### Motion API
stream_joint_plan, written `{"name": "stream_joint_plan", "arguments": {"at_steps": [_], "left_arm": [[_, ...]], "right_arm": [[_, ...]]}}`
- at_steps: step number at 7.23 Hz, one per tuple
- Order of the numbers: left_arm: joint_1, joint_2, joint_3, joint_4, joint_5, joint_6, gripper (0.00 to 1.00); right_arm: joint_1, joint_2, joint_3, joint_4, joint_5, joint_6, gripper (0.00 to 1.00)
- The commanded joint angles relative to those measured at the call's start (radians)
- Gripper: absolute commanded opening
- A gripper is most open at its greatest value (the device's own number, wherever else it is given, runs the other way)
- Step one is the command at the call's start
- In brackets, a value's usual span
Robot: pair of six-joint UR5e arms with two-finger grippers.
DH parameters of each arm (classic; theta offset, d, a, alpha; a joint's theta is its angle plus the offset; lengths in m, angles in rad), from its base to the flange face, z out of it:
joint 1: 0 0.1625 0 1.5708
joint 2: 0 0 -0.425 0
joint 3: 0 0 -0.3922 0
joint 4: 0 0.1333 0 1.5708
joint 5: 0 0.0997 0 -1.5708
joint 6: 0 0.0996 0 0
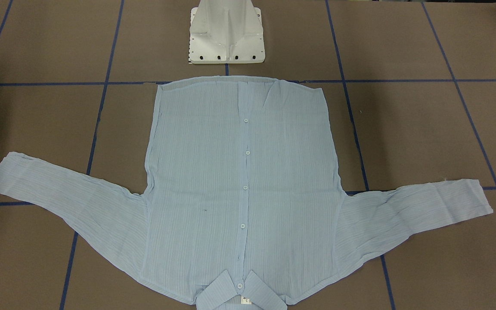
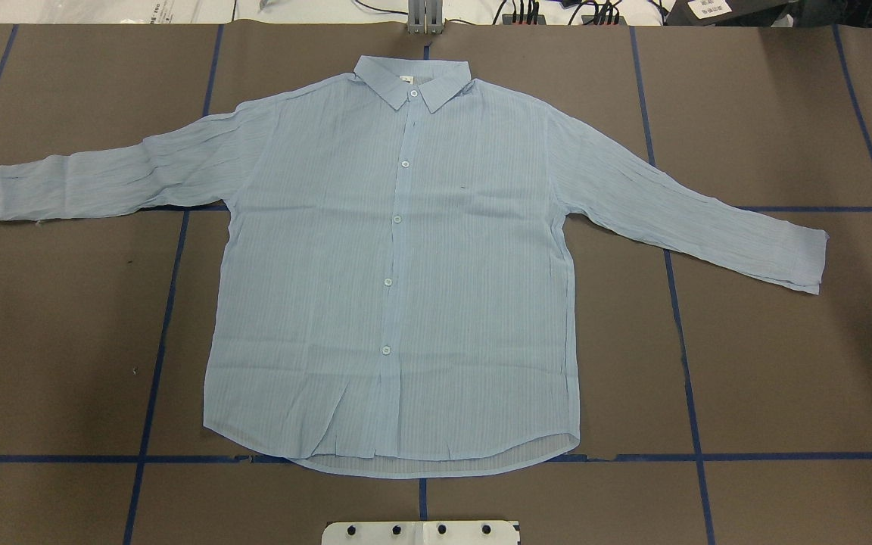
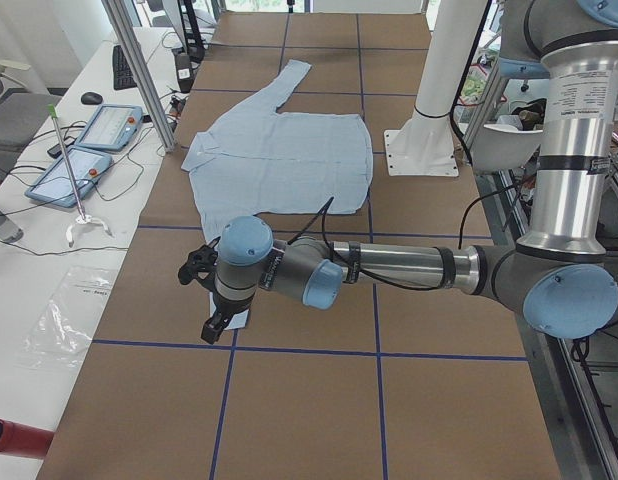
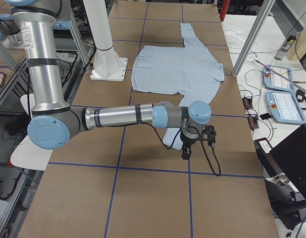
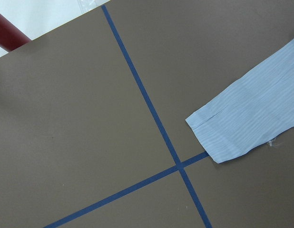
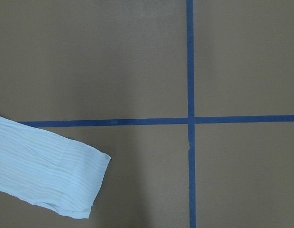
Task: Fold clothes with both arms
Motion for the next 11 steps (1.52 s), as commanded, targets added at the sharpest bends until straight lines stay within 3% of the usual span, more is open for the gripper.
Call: {"name": "stream_joint_plan", "arguments": {"at_steps": [1,4,8,11], "left_arm": [[0.002,0.021,-0.003,-0.064,-0.003,0.004,1.00],[0.002,0.068,-0.015,-0.095,-0.004,0.005,1.00],[0.002,0.087,-0.012,-0.100,-0.026,0.013,1.00],[0.003,0.086,-0.011,-0.110,-0.026,0.010,1.00]], "right_arm": [[0.000,-0.001,0.004,0.000,0.007,0.001,1.00],[-0.006,-0.001,0.009,0.003,0.042,-0.001,1.00],[-0.127,-0.007,-0.011,0.167,0.036,0.044,1.00],[-0.184,0.007,-0.195,0.488,0.034,0.208,1.00]]}}
